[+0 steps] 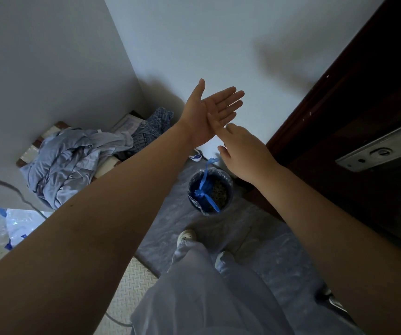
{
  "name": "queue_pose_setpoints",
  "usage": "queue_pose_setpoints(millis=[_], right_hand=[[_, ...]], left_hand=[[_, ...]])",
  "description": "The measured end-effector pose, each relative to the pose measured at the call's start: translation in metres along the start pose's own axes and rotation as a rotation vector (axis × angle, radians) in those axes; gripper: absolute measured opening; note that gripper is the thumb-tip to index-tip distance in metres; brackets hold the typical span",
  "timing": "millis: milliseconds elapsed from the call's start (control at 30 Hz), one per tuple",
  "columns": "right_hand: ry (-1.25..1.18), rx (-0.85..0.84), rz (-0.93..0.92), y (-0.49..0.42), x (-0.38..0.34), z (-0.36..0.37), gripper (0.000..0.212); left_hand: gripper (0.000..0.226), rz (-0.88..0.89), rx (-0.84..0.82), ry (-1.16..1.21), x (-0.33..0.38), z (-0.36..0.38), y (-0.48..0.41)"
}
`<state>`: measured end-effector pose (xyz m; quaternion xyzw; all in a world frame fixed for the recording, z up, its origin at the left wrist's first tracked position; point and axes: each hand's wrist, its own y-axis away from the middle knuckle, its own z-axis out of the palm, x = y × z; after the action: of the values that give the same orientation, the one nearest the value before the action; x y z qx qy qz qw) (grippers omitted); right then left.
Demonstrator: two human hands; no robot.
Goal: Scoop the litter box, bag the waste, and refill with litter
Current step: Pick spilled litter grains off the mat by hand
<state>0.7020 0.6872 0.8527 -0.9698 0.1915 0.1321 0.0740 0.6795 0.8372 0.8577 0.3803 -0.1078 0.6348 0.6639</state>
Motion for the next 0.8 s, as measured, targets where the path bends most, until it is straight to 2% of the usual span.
queue_pose_setpoints(millis=[167, 267, 400, 667, 800], right_hand=[[0.035, -0.059, -0.017, 0.027, 0.003, 0.004, 0.067], [0.032, -0.001, -0.019, 0.024, 0.002, -0.004, 0.061], [-0.049, 0.079, -0.008, 0.004, -0.009, -0.014, 0.066], [-0.001, -0.066, -0.005, 0.037, -0.004, 0.004, 0.073], [-0.022, 0.03, 0.008, 0.031, -0.004, -0.01, 0.063]], left_hand=[[0.075, 0.003, 0.001, -0.044, -0.001, -0.004, 0.007], [0.075, -0.005, 0.017, -0.026, -0.007, -0.005, 0.01], [0.075, -0.012, 0.003, 0.042, -0.01, -0.002, 0.013], [0.075, 0.044, 0.029, -0.031, -0.004, 0.003, 0.019], [0.075, 0.044, 0.048, 0.008, -0.009, 0.003, 0.023]])
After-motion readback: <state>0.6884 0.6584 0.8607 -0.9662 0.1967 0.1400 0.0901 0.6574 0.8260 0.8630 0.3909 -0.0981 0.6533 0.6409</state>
